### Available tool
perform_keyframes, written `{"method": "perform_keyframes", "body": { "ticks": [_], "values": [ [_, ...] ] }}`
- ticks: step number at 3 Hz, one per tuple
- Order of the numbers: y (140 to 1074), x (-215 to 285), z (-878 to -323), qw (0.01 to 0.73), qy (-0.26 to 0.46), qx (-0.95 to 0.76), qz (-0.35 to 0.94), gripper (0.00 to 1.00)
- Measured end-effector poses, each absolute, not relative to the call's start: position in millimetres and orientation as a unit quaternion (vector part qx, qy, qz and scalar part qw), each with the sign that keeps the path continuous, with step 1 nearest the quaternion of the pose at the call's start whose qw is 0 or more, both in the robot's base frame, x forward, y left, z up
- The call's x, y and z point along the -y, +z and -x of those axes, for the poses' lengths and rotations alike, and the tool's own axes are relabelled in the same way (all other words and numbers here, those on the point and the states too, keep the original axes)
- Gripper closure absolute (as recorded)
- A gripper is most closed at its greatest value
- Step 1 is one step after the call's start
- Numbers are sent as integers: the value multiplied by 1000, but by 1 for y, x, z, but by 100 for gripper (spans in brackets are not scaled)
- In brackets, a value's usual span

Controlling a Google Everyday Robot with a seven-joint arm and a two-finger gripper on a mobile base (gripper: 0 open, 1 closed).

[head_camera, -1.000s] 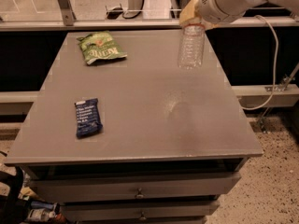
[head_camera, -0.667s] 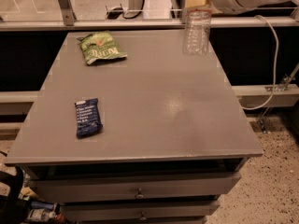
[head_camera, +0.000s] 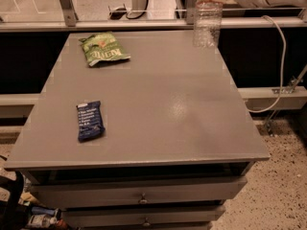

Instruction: Place water bottle upright

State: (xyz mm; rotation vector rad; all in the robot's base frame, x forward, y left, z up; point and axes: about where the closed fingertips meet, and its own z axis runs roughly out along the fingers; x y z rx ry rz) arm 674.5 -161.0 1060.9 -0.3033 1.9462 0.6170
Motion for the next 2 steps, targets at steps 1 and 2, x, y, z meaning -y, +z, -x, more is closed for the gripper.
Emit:
{"method": "perform_keyframes", "body": {
  "ticks": [1, 2],
  "values": [
    [1062, 155, -676, 522, 238, -793, 204, 100],
    [1061, 147, -678, 528, 207, -771, 291, 100]
  ]
}}
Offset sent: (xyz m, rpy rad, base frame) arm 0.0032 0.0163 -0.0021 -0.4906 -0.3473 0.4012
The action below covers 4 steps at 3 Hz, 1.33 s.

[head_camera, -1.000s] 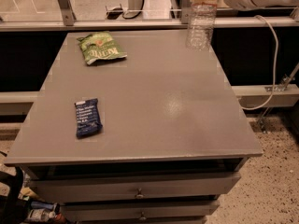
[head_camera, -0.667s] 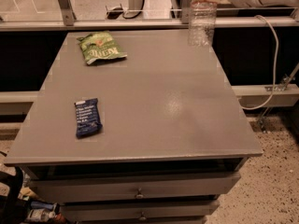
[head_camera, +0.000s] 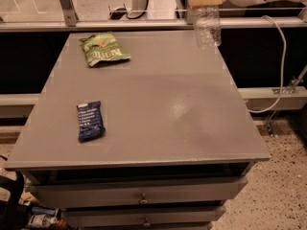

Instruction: Place water bottle upright

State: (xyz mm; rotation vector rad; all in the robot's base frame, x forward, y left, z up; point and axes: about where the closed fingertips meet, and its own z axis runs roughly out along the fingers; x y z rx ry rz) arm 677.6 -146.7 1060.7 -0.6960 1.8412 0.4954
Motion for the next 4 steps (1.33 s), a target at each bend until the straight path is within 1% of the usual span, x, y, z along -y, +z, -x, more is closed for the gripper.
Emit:
{"method": "perform_keyframes", "body": {
  "ticks": [1, 2, 3, 4],
  "values": [
    [1060, 145, -677, 535, 185, -756, 328, 100],
    [1060, 144, -677, 536, 187, -754, 330, 100],
    [1053, 137, -674, 553, 231, -716, 357, 100],
    [1044, 129, -666, 570, 292, -655, 401, 100]
  ]
}}
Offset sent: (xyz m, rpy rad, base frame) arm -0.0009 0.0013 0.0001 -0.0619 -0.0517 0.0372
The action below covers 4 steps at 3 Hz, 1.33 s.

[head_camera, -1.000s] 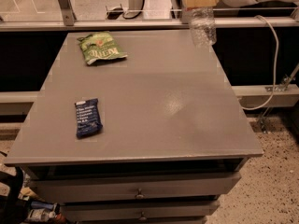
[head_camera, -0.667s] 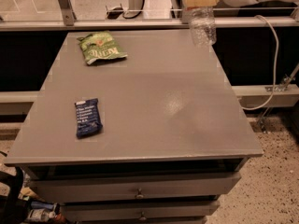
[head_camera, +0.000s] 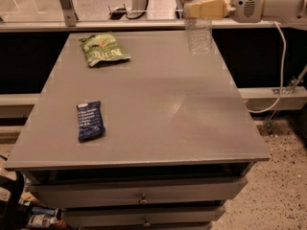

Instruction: Place water bottle upright

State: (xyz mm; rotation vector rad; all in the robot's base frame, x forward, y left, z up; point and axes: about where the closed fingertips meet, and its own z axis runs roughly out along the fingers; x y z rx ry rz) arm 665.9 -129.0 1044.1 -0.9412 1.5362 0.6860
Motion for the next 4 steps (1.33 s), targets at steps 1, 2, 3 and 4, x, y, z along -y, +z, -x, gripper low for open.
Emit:
{"method": "perform_keyframes", "body": {
  "ticks": [1, 2, 3, 4],
  "values": [
    [1032, 126, -655, 577, 329, -601, 444, 100],
    [1021, 124, -649, 581, 346, -576, 459, 100],
    [1011, 123, -641, 592, 354, -558, 461, 100],
    [997, 118, -638, 598, 370, -544, 459, 100]
  ]
}}
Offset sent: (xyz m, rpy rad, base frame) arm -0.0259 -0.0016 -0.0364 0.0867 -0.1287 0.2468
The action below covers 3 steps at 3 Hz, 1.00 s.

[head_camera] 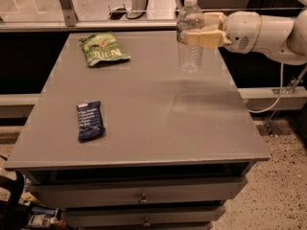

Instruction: Place water bottle upright

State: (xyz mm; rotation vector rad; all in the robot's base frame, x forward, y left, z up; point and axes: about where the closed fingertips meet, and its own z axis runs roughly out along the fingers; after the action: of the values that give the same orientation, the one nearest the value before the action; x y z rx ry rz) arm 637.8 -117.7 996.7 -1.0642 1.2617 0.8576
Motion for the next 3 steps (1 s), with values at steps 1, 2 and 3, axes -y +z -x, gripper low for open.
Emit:
{"method": "perform_keyframes", "body": {
  "ticks": [1, 2, 3],
  "values": [
    [987, 113, -638, 596, 384, -541, 452, 100],
    [971, 102, -632, 587, 403, -544, 445, 100],
    [963, 95, -629, 581, 416, -543, 442, 100]
  ]
}}
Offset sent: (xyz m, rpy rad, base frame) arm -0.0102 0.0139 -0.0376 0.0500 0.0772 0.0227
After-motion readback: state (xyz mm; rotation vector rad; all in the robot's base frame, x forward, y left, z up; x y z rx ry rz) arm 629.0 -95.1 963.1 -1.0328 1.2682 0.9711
